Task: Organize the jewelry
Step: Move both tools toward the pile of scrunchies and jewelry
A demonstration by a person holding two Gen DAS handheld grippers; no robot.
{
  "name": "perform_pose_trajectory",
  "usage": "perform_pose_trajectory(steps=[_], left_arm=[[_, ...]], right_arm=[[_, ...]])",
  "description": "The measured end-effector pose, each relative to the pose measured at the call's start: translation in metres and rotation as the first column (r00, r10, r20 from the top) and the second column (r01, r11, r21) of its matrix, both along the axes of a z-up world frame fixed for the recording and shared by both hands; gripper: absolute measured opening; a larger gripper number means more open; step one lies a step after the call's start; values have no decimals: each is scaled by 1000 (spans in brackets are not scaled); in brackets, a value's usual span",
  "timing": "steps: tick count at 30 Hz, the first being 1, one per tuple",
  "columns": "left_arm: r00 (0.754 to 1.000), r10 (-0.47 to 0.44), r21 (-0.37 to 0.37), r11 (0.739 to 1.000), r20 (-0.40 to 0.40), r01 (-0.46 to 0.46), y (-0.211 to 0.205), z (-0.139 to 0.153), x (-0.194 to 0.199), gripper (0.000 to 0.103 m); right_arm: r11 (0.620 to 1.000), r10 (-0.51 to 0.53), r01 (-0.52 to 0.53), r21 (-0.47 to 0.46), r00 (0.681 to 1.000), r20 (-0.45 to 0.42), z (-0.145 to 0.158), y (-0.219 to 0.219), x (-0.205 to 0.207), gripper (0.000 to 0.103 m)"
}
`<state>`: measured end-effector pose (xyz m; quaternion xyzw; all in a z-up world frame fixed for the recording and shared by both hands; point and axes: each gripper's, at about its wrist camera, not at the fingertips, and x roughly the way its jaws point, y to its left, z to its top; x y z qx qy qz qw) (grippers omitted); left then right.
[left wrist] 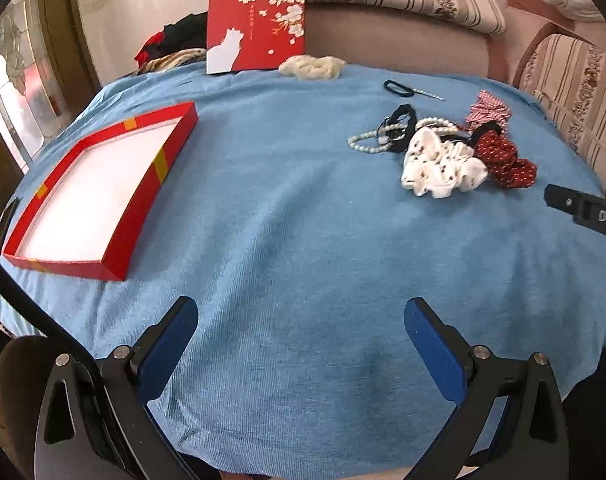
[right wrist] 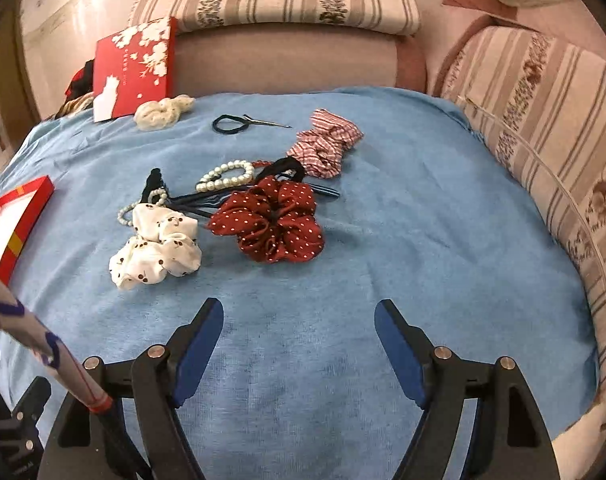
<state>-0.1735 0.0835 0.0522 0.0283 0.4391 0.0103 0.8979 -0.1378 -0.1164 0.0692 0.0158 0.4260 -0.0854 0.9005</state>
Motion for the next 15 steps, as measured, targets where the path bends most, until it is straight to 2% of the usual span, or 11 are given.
perform_pose_trajectory(steps=[4, 8, 11, 13, 15], left_arm=[[999, -33, 34, 999, 6, 33, -11, 4, 0, 103], [998, -64, 16, 998, 18, 63, -16, 11, 1, 101], [997, -77, 7, 997, 13, 77, -18, 16, 6, 95], [996, -91, 1, 996, -5, 91, -18, 18, 11, 84], [995, -99, -12, 995, -31, 99, -18, 19, 16, 79]], right_arm=[[1000, -17, 17, 11, 999, 37, 4, -10, -13, 82], [999, -48, 49, -6, 994, 94, 11, -18, -26, 82], [998, -56, 59, -20, 993, 102, 10, -27, -29, 82], [998, -52, 56, -32, 994, 94, 6, -27, -30, 82], [998, -39, 42, -38, 996, 81, 1, -28, -30, 82]])
